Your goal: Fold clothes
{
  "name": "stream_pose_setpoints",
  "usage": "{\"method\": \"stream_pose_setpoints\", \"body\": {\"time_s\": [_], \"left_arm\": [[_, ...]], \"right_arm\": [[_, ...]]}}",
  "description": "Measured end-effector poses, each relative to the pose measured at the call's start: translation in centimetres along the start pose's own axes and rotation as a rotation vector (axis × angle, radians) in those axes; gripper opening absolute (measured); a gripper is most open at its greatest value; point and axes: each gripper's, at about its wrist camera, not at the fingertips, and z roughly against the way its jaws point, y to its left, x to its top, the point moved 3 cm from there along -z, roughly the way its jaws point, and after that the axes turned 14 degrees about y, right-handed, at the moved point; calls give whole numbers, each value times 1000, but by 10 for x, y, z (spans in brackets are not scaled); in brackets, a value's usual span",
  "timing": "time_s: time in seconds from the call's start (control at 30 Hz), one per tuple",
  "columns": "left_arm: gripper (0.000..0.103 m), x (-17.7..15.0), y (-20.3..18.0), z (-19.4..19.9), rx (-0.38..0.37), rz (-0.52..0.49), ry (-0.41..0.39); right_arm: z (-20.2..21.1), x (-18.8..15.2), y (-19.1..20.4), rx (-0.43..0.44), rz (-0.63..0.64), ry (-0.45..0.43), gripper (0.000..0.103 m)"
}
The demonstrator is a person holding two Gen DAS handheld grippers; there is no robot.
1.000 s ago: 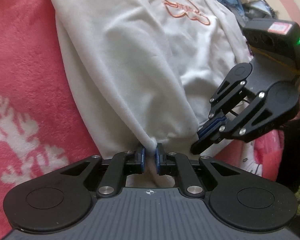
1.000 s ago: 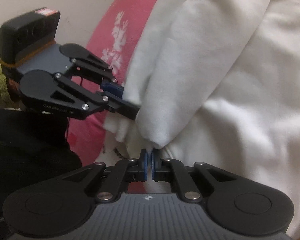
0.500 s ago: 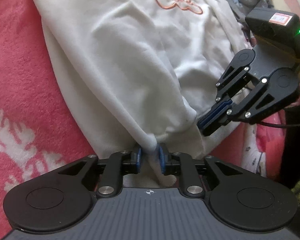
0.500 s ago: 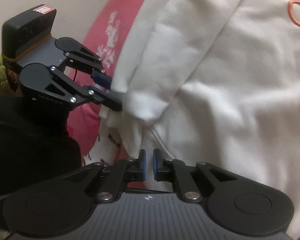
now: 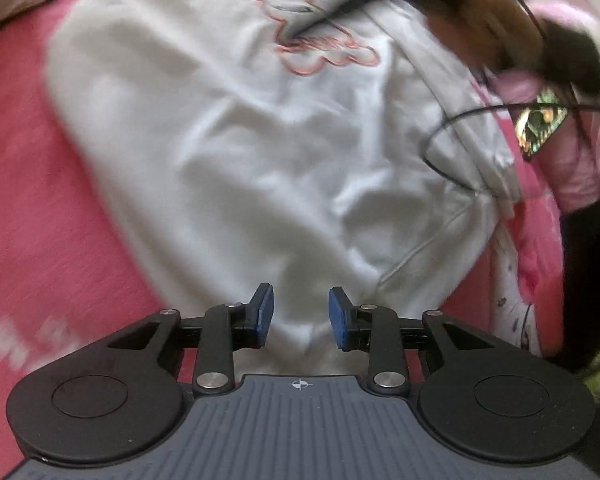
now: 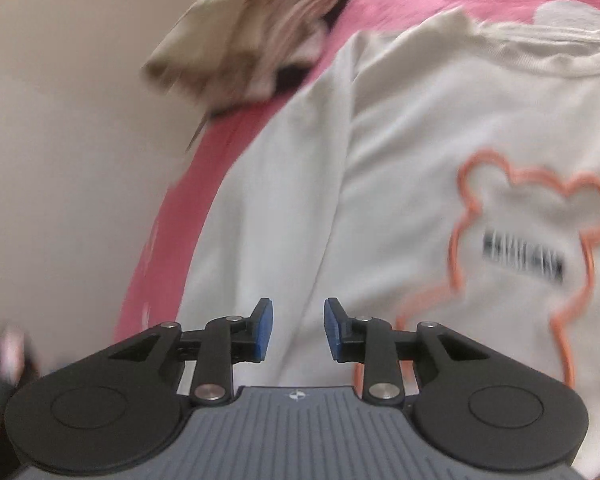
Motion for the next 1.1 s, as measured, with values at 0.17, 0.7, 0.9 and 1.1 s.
{"method": "stream_pose_setpoints", "body": {"time_s": [0.17, 0.7, 0.9, 1.1], "left_arm": [[30, 3, -26, -38, 48, -108, 50], [31, 4, -2, -42, -139, -6, 58], [31, 3, 25, -20, -258, 92, 77], [37, -8, 86, 47, -272, 191, -100]], "right_arm": [[-31, 55, -5, -72, -31, -101, 39], [-39, 80, -54, -34, -70, -315, 7], [-22, 87, -56, -23, -63, -308, 39], [-3, 108, -36, -106, 16, -311, 40]]}}
